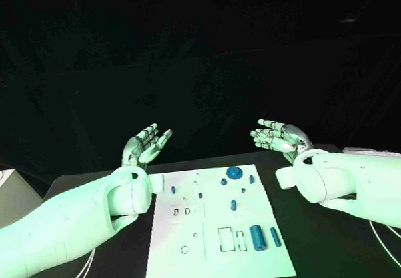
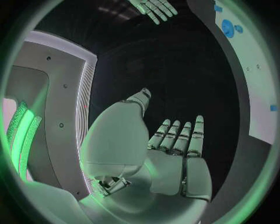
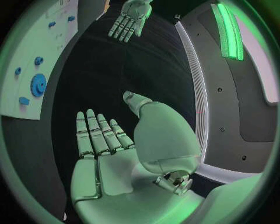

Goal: Assemble the parts on the task board

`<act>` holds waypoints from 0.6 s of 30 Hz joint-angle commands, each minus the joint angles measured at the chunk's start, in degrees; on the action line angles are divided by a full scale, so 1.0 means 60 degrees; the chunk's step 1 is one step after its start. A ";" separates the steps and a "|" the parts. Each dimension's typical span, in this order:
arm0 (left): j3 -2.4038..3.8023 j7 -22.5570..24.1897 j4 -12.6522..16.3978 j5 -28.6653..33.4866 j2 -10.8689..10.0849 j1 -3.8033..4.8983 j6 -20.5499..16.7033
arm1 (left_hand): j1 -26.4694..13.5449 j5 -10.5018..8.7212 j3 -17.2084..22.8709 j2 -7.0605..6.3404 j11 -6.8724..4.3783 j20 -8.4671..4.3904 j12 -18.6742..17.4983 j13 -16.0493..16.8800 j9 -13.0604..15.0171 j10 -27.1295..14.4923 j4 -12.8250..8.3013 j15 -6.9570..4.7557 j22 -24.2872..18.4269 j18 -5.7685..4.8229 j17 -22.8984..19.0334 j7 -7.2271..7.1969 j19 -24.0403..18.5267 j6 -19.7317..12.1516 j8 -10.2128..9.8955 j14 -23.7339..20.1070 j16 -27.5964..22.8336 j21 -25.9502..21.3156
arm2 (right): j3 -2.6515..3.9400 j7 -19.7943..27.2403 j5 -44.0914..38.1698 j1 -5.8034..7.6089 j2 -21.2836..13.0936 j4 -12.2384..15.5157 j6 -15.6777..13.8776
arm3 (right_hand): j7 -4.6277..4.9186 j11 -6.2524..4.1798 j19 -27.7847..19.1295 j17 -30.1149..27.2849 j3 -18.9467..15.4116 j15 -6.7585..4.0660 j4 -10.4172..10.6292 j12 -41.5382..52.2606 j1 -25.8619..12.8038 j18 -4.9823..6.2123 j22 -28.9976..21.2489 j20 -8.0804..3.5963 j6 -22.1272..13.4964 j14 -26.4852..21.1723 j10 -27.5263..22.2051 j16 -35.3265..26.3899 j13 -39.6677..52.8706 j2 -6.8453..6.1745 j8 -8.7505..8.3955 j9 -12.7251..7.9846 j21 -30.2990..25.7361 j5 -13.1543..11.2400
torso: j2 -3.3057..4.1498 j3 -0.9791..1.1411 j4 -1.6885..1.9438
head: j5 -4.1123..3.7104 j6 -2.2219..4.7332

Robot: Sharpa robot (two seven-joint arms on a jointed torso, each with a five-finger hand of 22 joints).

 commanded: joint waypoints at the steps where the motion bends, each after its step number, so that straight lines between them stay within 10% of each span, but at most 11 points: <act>1: -0.0033 0.0182 -0.0319 0.0219 0.0140 0.0102 0.1467 | 0.0649 0.0050 0.0142 0.0051 0.0173 0.0106 0.0121 0.0060 0.0081 0.0660 0.0171 0.0208 0.0044 0.0103 0.0096 0.0763 0.0290 0.0583 0.0157 0.0614 0.0152 0.0122 | -0.0145 -0.0641 -0.0436 0.0175 0.0021 -0.0206 0.1666 | 0.1205 -0.0146 0.2489 0.0276 0.0325 -0.0222 -0.0268 0.0324 0.0804 0.0463 0.0200 0.0088 0.1918 0.2369 0.2947 0.0483 0.0172 -0.0081 0.0454 0.0352 0.0475 0.0033 | 0.0002 -0.0005 -0.0001 | -0.0001 -0.0002; 3: -0.0049 0.0188 -0.0442 0.0236 0.0187 0.0140 0.1595 | 0.0671 0.0073 0.0146 0.0091 0.0345 0.0095 0.0179 0.0098 0.0120 0.1167 0.0216 0.0038 0.0145 0.0177 0.0263 0.0832 0.1068 0.0879 0.0223 0.1775 0.0418 0.0307 | -0.0228 -0.0722 -0.0471 0.0263 0.0023 -0.0298 0.1855 | 0.1069 -0.0301 0.3034 0.0333 0.0481 -0.0395 -0.0451 0.0366 0.1000 0.0621 0.0248 0.0056 0.2762 0.2842 0.3608 0.0632 0.0175 -0.0184 0.0659 0.0490 0.0693 -0.0010 | 0.0002 -0.0005 -0.0001 | -0.0001 -0.0002; 4: -0.0052 0.0190 -0.0470 0.0240 0.0198 0.0148 0.1625 | 0.0704 0.0104 0.0240 0.0171 0.0600 0.0056 0.0836 0.0409 0.0316 0.4038 0.0190 -0.0263 0.0431 0.0537 0.0715 0.0960 0.2878 0.2005 0.0543 0.4310 0.1232 0.0897 | -0.0254 -0.0747 -0.0482 0.0291 0.0024 -0.0326 0.1913 | 0.1031 -0.0345 0.3244 0.0349 0.0543 -0.0449 -0.0501 0.0353 0.1031 0.0642 0.0261 0.0024 0.3057 0.3009 0.3801 0.0676 0.0169 -0.0245 0.0721 0.0530 0.0776 -0.0026 | 0.0002 -0.0005 -0.0001 | -0.0001 -0.0002; 6: -0.0053 0.0190 -0.0478 0.0241 0.0202 0.0151 0.1634 | 0.0693 0.0074 0.0329 0.0185 0.0398 0.0043 0.1079 0.0431 0.0449 0.4711 0.0171 -0.0488 0.0518 0.0771 0.0906 0.1098 0.3381 0.2813 0.0769 0.4947 0.1626 0.1157 | -0.0278 -0.0770 -0.0492 0.0316 0.0025 -0.0352 0.1967 | 0.0955 -0.0442 0.3593 0.0394 0.0658 -0.0559 -0.0615 0.0353 0.1107 0.0661 0.0293 -0.0072 0.3529 0.3338 0.4137 0.0787 0.0168 -0.0371 0.0822 0.0594 0.0928 -0.0044 | 0.0002 -0.0005 -0.0001 | -0.0001 -0.0002; 7: -0.0067 -0.0200 -0.0535 -0.0354 0.0018 0.0123 0.2134 | 0.0658 0.0060 0.0433 0.0171 0.0221 -0.0041 0.1222 0.0436 0.0587 0.5240 0.0162 -0.0720 0.0620 0.0877 0.1189 0.0973 0.3942 0.3683 0.1009 0.5681 0.2078 0.1459 | -0.0277 -0.0483 -0.4169 0.0333 0.0067 -0.0903 0.0921 | 0.0894 -0.0519 0.3831 0.0448 0.0757 -0.0655 -0.0688 0.0361 0.1161 0.0663 0.0323 -0.0169 0.3960 0.3613 0.4390 0.0893 0.0171 -0.0444 0.0920 0.0660 0.1042 -0.0046 | 0.0044 0.0011 -0.0015 | 0.0023 -0.0270; 15: -0.0070 -0.0451 0.0479 -0.0807 -0.0731 0.0127 0.2256 | 0.0656 0.0072 0.1144 -0.0163 -0.0299 -0.0790 0.1313 0.0454 0.0938 0.7066 0.0153 -0.1440 0.1092 0.0876 0.2720 0.0626 0.5650 0.5181 0.1744 0.7456 0.3950 0.2631 | -0.0275 -0.1186 -0.6969 0.0461 0.0017 -0.0891 0.0782 | 0.0734 -0.0764 0.4896 0.0893 0.0964 -0.1092 -0.0914 0.0199 0.1227 0.0632 0.0649 -0.0683 0.4478 0.4927 0.5178 0.1430 0.0165 -0.0686 0.1007 0.0654 0.1817 -0.0073 | 0.0269 0.0000 0.0040 | -0.0050 -0.0133; 18: -0.0071 -0.0482 0.0902 -0.0871 -0.0993 0.0128 0.2276 | 0.0625 0.0071 0.1409 -0.0399 -0.0426 -0.1144 0.1151 0.0439 0.1063 0.7458 0.0086 -0.1660 0.1656 0.0840 0.4010 0.0544 0.6203 0.5242 0.1869 0.7768 0.5917 0.3606 | -0.0275 -0.1499 -0.7804 0.0544 -0.0016 -0.0835 0.0838 | 0.0631 -0.0930 0.5629 0.1334 0.0707 -0.1460 -0.1098 0.0204 0.1360 0.0597 0.1138 -0.1079 0.4705 0.5940 0.5590 0.1975 0.0177 -0.0688 0.1045 0.0653 0.2699 -0.0091 | 0.0321 0.0020 0.0110 | -0.0093 -0.0140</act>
